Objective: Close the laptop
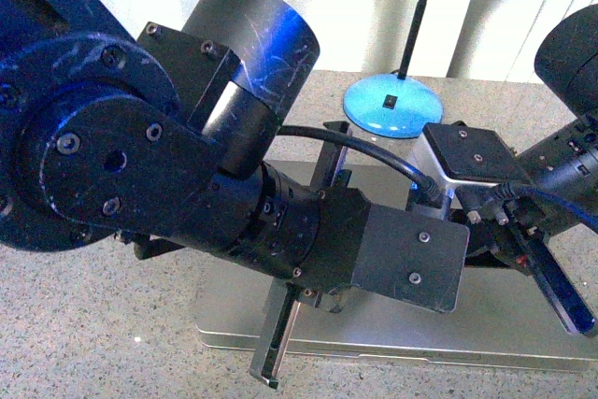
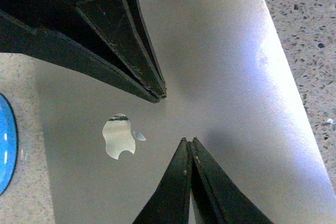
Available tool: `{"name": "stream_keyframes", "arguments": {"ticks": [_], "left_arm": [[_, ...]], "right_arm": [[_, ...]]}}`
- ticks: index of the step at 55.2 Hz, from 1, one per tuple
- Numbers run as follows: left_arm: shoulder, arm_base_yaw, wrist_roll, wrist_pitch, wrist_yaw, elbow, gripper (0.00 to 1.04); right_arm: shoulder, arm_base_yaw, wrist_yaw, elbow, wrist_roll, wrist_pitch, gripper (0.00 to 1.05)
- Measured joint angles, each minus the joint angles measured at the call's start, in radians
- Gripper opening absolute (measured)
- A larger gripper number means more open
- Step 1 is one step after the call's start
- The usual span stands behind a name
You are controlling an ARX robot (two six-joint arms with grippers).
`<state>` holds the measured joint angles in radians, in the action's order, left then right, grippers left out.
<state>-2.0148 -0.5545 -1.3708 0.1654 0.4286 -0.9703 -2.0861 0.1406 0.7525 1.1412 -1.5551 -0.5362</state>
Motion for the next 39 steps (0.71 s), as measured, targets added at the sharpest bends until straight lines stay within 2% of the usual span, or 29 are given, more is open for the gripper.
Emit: {"name": "stream_keyframes", "arguments": {"ticks": [27,39], "left_arm": [[-0.011,-0.005,0.007,-0.010,-0.002,0.026,0.04],[0.056,0.017,0.049,0.043,0.031,0.024,0.04]], "right_arm": [[-0.021,-0.001,-0.034,-0.026,-0.002,-0.004,0.03],[0.023,-0.013,0.039,-0.026,0.054,0.085,0.03]]}}
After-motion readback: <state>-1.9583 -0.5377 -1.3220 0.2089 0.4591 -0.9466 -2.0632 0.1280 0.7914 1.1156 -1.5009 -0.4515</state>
